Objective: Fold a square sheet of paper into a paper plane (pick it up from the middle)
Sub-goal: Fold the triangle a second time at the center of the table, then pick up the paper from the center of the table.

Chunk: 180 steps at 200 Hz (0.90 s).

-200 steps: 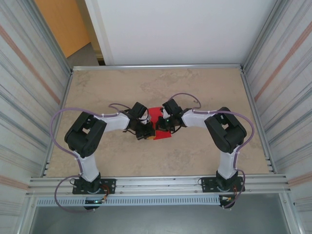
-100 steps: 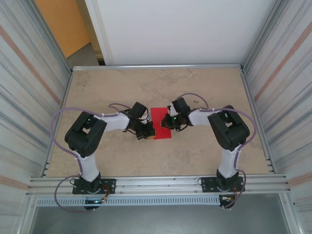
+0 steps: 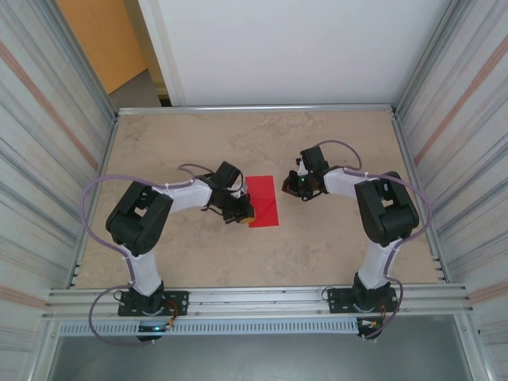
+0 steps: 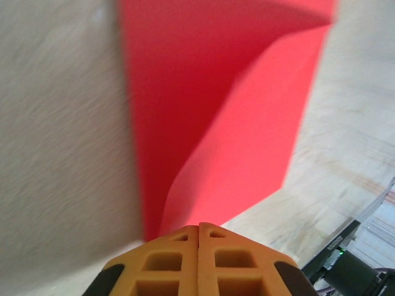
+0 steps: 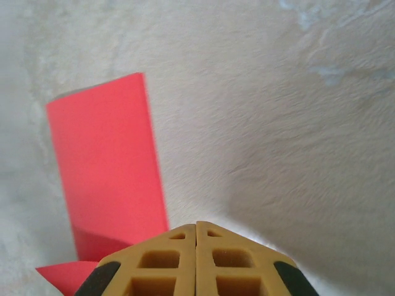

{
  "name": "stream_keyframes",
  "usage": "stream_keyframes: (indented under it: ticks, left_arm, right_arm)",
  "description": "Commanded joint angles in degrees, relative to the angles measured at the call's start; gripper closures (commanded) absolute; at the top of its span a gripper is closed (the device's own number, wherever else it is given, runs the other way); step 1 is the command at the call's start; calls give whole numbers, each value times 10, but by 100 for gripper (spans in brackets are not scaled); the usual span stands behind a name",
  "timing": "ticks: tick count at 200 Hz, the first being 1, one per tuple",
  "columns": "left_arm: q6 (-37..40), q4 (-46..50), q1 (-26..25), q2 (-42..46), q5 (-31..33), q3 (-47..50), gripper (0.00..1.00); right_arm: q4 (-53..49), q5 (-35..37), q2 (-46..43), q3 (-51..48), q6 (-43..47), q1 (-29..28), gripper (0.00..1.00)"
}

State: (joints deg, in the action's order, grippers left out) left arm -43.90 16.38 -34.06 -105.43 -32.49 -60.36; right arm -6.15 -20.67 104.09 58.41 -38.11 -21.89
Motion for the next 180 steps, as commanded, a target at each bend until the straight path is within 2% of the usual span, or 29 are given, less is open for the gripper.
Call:
stream_keyframes:
  ticks: [1,27,43,86,180]
  left_arm:
    - [15,-6,4,28,-4,-33,89]
    - [19,-25,9,23,12,-29,84]
    - [18,-37,17,12,16,-30,83]
    - [19,-56,29,-28,16,-44,83]
    - [-4,-81,38,-54,26,-4,83]
  right_arm:
    - [-24,14,-60,-20,-18,-17,79]
    - [20,-13,-82,-64,-75,-34,61]
    - [50,-33,-84,-84,-109,-38,56]
    - [64,-40,-70,-90,-146,-59,55]
    - [80,-47,-27,-80,-184,-74,64]
